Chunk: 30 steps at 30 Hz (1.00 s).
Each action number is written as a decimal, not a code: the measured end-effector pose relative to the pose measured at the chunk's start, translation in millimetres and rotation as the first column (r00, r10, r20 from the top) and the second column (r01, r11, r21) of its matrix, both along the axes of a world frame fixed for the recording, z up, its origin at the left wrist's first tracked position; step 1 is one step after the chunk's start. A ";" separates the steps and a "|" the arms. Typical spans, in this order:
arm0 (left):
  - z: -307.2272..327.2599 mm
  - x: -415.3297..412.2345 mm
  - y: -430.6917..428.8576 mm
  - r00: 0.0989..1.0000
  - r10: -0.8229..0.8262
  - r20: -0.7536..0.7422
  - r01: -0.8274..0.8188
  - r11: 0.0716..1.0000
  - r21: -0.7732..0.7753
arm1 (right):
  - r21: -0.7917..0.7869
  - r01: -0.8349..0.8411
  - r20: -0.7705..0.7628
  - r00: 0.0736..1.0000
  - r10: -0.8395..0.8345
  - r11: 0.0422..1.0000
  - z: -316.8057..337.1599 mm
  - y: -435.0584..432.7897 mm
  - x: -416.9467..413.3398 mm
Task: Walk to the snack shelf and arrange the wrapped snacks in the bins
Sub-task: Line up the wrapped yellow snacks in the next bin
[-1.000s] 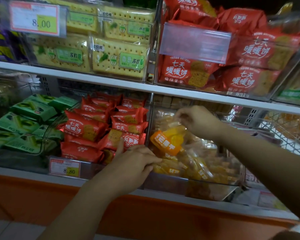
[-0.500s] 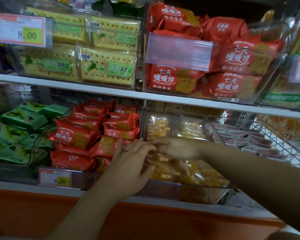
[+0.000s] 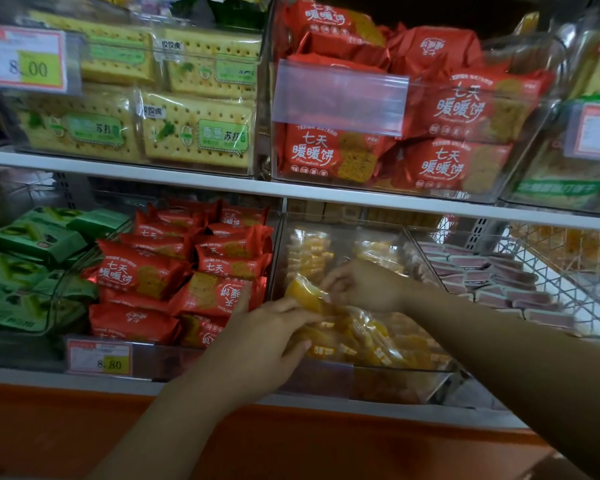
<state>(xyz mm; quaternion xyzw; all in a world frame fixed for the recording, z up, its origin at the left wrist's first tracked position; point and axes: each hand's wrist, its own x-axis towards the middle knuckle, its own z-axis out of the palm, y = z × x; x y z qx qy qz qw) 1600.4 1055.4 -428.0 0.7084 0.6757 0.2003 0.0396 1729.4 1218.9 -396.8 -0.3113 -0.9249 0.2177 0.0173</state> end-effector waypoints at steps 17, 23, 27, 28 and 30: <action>3.6 4.6 29.4 0.991 0.082 -0.107 -0.073 0.993 0.091 | -0.095 0.002 -0.096 0.995 -0.011 0.996 18.1 35.4 18.8; 3.4 -3.2 35.5 0.997 0.072 0.022 -0.074 0.993 0.094 | -0.051 -0.039 0.243 0.969 0.050 0.998 -6.6 61.0 2.8; 4.2 -6.3 31.6 0.998 0.045 0.047 -0.050 0.993 0.106 | -0.019 -0.069 0.291 0.954 0.072 0.997 -8.7 63.9 -8.3; 4.3 -6.9 30.9 0.998 0.039 0.059 -0.045 0.994 0.104 | 0.008 -0.079 0.321 0.944 0.073 0.997 -9.9 64.1 -10.3; 5.9 -6.8 29.2 0.998 0.030 0.063 -0.037 0.993 0.113 | 0.036 -0.092 0.353 0.933 0.074 0.995 -11.3 64.4 -13.5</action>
